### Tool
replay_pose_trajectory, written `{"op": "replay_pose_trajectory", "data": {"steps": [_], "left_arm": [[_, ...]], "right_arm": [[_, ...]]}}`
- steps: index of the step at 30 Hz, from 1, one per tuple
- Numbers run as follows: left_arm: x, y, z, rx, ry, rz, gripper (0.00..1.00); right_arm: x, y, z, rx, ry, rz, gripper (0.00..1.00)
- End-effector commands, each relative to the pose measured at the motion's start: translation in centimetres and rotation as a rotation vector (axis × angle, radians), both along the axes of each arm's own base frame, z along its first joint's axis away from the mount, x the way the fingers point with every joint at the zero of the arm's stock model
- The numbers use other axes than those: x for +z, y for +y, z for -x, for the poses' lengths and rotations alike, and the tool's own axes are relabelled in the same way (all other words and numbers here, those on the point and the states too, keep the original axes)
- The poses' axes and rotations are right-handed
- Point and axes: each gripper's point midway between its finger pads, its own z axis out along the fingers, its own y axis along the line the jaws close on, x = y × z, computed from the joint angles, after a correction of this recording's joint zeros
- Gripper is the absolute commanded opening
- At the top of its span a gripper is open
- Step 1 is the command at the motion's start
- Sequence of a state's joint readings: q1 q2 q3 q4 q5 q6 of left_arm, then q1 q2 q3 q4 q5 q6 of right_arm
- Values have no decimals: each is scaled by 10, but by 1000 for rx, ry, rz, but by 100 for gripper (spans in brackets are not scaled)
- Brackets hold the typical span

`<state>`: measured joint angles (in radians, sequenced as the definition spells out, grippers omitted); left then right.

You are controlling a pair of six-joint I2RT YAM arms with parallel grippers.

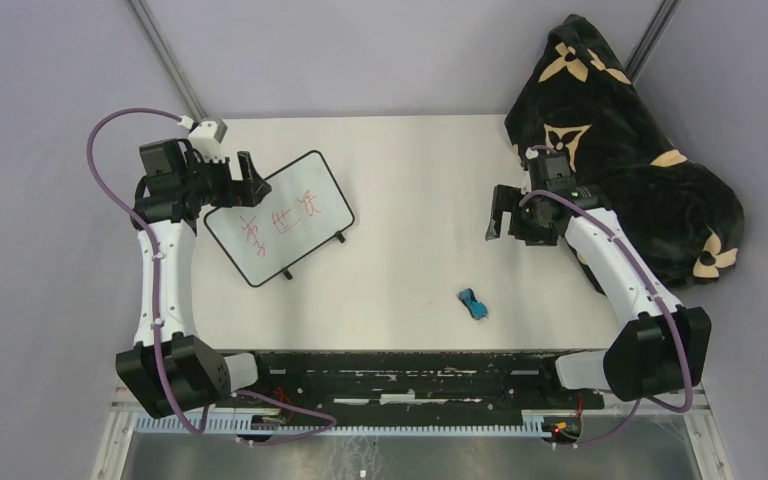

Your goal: Erase the whiteboard

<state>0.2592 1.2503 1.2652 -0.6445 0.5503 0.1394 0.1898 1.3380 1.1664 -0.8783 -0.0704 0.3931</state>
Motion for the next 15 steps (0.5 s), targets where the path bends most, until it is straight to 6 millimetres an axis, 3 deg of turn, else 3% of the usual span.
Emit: {"op": "replay_pose_trajectory", "data": {"steps": [1,4,9,12,15], "left_arm": [[22,-7,-5,-46,-82,-4,99],[23,-15,-1,-79,-86,25,99],[19,-14,2,-87,-86,6,99],[16,-14,5,-107,-73,-17,99],[13,-12,8,-125,-65,-52,99]], "right_arm": [[24,12,-15,70,-82,-43,100],[29,19,-17,124,-59,-34,99],[22,19,-5,213,49,210,94],[22,28,10,276,96,266,94],[25,40,32,345,127,211,92]]}}
